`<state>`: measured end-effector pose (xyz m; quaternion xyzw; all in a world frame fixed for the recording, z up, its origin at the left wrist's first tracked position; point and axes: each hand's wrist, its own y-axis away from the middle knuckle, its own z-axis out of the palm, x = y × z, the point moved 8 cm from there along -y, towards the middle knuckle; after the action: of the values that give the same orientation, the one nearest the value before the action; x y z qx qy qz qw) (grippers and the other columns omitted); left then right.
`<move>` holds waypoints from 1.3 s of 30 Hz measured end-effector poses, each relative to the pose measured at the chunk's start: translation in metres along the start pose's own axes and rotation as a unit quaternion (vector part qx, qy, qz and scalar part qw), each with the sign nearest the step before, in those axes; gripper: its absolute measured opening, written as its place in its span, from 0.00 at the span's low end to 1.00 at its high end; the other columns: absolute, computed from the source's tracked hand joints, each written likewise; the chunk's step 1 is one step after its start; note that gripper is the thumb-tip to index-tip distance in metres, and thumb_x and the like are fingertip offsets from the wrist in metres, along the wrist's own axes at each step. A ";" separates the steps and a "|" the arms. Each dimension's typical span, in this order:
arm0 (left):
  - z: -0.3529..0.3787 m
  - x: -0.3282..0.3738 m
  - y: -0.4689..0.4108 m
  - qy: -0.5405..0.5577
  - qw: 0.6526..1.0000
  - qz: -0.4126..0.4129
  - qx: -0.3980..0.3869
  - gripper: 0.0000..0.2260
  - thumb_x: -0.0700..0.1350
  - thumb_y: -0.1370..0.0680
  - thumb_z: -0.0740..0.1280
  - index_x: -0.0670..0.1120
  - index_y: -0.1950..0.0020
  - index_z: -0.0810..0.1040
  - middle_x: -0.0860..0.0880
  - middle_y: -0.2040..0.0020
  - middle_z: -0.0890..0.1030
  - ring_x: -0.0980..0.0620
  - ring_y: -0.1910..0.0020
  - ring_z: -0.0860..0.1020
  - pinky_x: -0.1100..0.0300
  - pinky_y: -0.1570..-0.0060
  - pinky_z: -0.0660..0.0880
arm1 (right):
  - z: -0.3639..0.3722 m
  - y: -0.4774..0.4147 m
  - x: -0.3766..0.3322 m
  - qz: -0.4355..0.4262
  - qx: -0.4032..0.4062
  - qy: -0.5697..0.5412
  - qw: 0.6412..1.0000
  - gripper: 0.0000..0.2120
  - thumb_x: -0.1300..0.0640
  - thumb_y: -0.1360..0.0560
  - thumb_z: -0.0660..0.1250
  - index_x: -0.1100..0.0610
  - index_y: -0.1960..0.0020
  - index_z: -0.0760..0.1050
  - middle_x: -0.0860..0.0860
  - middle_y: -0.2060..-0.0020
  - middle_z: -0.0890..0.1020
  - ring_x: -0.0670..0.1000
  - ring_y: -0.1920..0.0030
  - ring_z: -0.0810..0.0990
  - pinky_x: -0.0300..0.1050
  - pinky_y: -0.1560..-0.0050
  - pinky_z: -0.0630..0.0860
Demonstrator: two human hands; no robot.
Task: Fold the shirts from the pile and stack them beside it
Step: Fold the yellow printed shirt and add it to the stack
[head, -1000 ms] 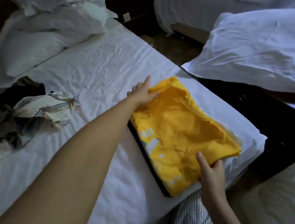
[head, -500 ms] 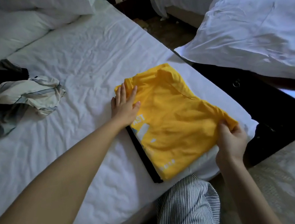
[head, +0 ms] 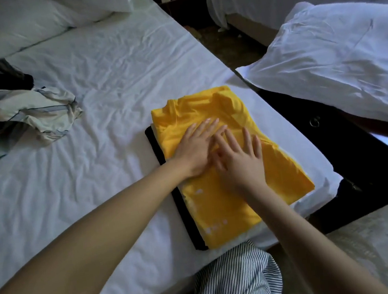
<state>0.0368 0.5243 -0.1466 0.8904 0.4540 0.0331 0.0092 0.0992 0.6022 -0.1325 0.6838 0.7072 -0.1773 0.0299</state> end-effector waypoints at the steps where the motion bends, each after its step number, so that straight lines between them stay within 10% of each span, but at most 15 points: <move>1: 0.009 -0.012 -0.002 -0.013 0.999 -0.019 -0.031 0.27 0.57 0.18 0.50 0.54 0.22 0.43 0.50 0.21 0.43 0.51 0.23 0.42 0.54 0.27 0.38 | 0.016 -0.002 0.006 -0.020 -0.034 0.033 0.999 0.31 0.40 0.26 0.44 0.49 0.27 0.65 0.54 0.28 0.67 0.66 0.27 0.57 0.53 0.30 0.38; 4: 0.019 -0.051 -0.009 -0.039 0.994 -0.081 -0.069 0.33 0.66 0.22 0.46 0.55 0.23 0.39 0.52 0.22 0.40 0.52 0.23 0.40 0.50 0.27 0.36 | 0.031 0.001 0.024 -0.038 -0.046 0.079 0.995 0.28 0.40 0.24 0.49 0.50 0.29 0.68 0.58 0.30 0.69 0.67 0.29 0.62 0.52 0.30 0.40; 9: 0.021 -0.061 -0.015 0.011 0.992 -0.106 -0.067 0.32 0.68 0.23 0.47 0.58 0.23 0.39 0.53 0.22 0.38 0.52 0.23 0.38 0.50 0.27 0.34 | 0.031 0.007 0.026 -0.026 -0.078 0.047 0.996 0.35 0.34 0.28 0.35 0.44 0.24 0.50 0.52 0.23 0.49 0.55 0.26 0.35 0.49 0.33 0.23; 14: 0.015 -0.061 -0.016 0.067 0.984 -0.128 -0.107 0.30 0.67 0.22 0.48 0.59 0.23 0.44 0.54 0.22 0.42 0.50 0.23 0.41 0.50 0.26 0.38 | 0.014 -0.010 0.024 -0.048 -0.130 0.120 0.983 0.41 0.32 0.32 0.33 0.45 0.25 0.56 0.52 0.26 0.62 0.58 0.26 0.59 0.51 0.31 0.48; 18: -0.015 -0.064 -0.030 0.029 0.990 -0.096 -0.099 0.24 0.59 0.19 0.50 0.55 0.23 0.56 0.51 0.22 0.54 0.46 0.24 0.52 0.48 0.27 0.51 | -0.019 -0.059 0.024 -0.059 -0.141 0.106 0.983 0.23 0.40 0.20 0.49 0.50 0.33 0.70 0.55 0.38 0.78 0.56 0.37 0.74 0.49 0.38 0.63; 22: -0.047 -0.049 -0.042 -0.014 0.998 -0.036 0.044 0.22 0.55 0.18 0.54 0.56 0.24 0.59 0.52 0.23 0.57 0.48 0.24 0.53 0.50 0.28 0.50 | -0.024 -0.077 0.017 -0.132 -0.026 0.060 0.989 0.32 0.38 0.25 0.44 0.51 0.27 0.64 0.53 0.28 0.67 0.57 0.27 0.62 0.55 0.29 0.55; 27: 0.014 -0.067 -0.049 -0.004 0.996 -0.071 -0.062 0.25 0.64 0.20 0.44 0.64 0.24 0.42 0.57 0.22 0.39 0.42 0.24 0.38 0.40 0.28 0.38 | 0.042 -0.084 0.059 -0.016 -0.188 0.009 0.982 0.29 0.35 0.22 0.48 0.38 0.25 0.42 0.46 0.23 0.40 0.48 0.24 0.41 0.58 0.27 0.54; 33: 0.020 -0.090 -0.079 0.034 0.993 -0.108 -0.043 0.27 0.65 0.21 0.48 0.63 0.24 0.45 0.57 0.22 0.48 0.43 0.25 0.56 0.43 0.29 0.54 | 0.049 -0.097 0.068 0.018 -0.174 -0.070 0.982 0.27 0.34 0.23 0.49 0.34 0.26 0.47 0.44 0.23 0.44 0.47 0.23 0.45 0.56 0.27 0.56; 39: 0.013 -0.077 -0.059 -0.025 0.987 -0.157 0.007 0.26 0.63 0.20 0.45 0.61 0.23 0.44 0.56 0.21 0.44 0.38 0.24 0.48 0.41 0.28 0.46 | 0.042 -0.092 0.065 -0.003 -0.138 -0.135 0.981 0.24 0.40 0.20 0.50 0.37 0.26 0.52 0.43 0.23 0.48 0.46 0.24 0.45 0.48 0.27 0.51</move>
<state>-0.0551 0.4970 -0.1662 0.8087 0.5878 0.0062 0.0194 -0.0029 0.6517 -0.1706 0.6407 0.7164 -0.1691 0.2184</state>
